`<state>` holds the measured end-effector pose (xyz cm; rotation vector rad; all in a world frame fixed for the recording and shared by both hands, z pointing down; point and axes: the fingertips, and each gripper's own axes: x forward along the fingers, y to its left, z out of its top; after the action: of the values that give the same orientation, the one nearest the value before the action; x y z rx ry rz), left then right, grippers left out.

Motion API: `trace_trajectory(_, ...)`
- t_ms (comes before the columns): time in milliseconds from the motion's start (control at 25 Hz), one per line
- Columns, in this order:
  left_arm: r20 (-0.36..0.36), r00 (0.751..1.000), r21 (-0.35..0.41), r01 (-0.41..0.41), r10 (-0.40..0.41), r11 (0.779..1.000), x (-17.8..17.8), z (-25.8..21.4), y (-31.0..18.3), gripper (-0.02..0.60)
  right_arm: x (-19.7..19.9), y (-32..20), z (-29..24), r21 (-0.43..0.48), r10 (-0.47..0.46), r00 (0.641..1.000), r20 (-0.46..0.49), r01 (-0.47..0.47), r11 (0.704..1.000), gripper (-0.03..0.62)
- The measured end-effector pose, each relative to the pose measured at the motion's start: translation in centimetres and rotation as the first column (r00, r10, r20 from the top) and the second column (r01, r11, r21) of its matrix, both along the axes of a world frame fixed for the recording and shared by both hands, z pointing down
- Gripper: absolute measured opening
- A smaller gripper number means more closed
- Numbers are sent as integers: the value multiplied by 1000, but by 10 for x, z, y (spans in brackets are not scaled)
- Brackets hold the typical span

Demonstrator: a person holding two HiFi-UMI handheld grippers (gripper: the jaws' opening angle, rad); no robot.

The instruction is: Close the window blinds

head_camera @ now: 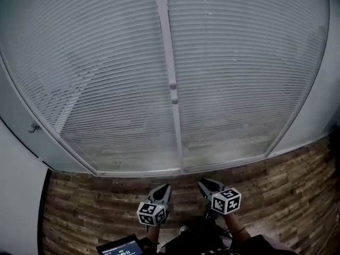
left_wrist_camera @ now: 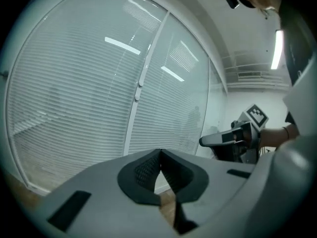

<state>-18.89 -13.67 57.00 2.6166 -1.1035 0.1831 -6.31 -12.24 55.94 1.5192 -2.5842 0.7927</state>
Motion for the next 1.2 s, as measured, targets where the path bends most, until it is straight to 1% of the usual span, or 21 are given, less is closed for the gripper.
trace_trajectory(120, -36, 999, -23, -11, 10, 1000, -1, 5, 31, 6, -7, 28, -13, 20, -3, 1000, 1, 3, 1000, 78)
trace_trajectory(280, -35, 999, -19, -28, 27, 999, 9, 1, 66, 6, -5, 60, -23, 35, -9, 1000, -3, 9, 999, 78)
trace_trajectory(400, -51, 998, 12, -36, 37, 999, 30, -11, 98, 6, 7, 98, -24, 37, -3, 1000, 14, 3, 999, 78)
trace_trajectory(520, -49, 997, 53, -56, 59, 997, 59, -26, 133, 6, 28, 141, -16, 26, 12, 1000, 19, -12, 1000, 78)
trace_trajectory(600, -63, 996, 58, -63, 67, 996, 80, -32, 162, 6, 46, 177, -9, 9, 20, 1000, 23, -20, 1000, 78)
trace_trajectory(720, -82, 995, 20, -50, 51, 999, 109, -23, 215, 6, 75, 233, 3, -25, 18, 1000, 10, -18, 1000, 78)
trace_trajectory(840, -69, 997, -33, -32, 30, 999, 125, -8, 271, 6, 96, 280, 19, -61, 10, 1000, -24, -12, 998, 78)
trace_trajectory(920, -59, 998, -63, -19, 16, 998, 129, 0, 303, 6, 102, 305, 28, -78, -2, 1000, -19, 0, 997, 78)
trace_trajectory(1000, -59, 998, -75, 2, -7, 997, 125, 2, 323, 6, 101, 323, 30, -81, -19, 1000, -11, 18, 997, 78)
trace_trajectory(1080, -67, 997, -66, 23, -28, 998, 116, -6, 332, 6, 93, 336, 26, -69, -39, 999, -8, 39, 997, 78)
trace_trajectory(1200, -80, 995, -26, 52, -53, 998, 103, -26, 341, 6, 83, 353, 18, -50, -61, 998, -9, 60, 997, 78)
